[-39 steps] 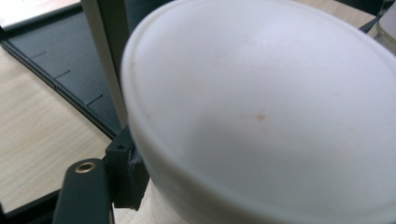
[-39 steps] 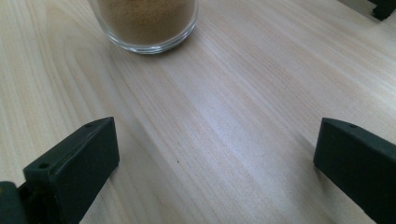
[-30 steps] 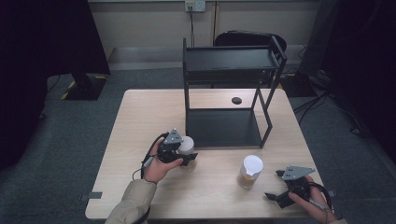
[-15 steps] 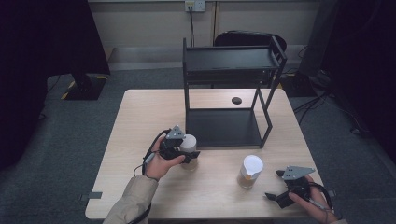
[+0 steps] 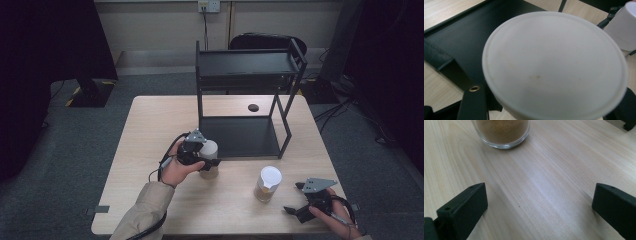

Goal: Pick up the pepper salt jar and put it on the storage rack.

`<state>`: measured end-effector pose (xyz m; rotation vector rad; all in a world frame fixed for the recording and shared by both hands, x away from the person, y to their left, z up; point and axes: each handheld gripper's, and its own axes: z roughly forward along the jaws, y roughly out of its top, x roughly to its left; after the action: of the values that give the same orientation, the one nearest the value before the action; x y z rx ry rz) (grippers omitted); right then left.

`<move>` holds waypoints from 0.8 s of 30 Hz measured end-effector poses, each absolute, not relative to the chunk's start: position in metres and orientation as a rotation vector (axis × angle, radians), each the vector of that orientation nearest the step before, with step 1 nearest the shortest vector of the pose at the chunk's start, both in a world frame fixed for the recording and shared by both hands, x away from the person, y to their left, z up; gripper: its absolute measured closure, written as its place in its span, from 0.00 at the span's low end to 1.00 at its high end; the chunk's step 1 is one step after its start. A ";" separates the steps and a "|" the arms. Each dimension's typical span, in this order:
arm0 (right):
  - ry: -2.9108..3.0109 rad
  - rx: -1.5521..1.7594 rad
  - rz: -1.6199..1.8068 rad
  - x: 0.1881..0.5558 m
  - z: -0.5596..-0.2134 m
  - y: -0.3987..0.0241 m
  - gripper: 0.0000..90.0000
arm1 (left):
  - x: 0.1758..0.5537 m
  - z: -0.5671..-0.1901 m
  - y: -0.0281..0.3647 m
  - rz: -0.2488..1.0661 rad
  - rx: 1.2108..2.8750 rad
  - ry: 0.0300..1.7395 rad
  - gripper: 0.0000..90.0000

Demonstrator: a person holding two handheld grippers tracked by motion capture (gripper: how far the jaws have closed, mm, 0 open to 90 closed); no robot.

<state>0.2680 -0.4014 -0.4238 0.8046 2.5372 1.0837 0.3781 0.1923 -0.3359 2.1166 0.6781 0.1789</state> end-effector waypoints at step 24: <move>2.537 0.804 1.083 0.268 -0.424 -0.401 0.00 | 0.402 -0.286 0.166 0.192 2.132 0.654 0.38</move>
<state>0.2680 -0.4014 -0.4237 0.8044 2.5371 1.0834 0.4020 0.1657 -0.2864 2.1322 0.6537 0.1916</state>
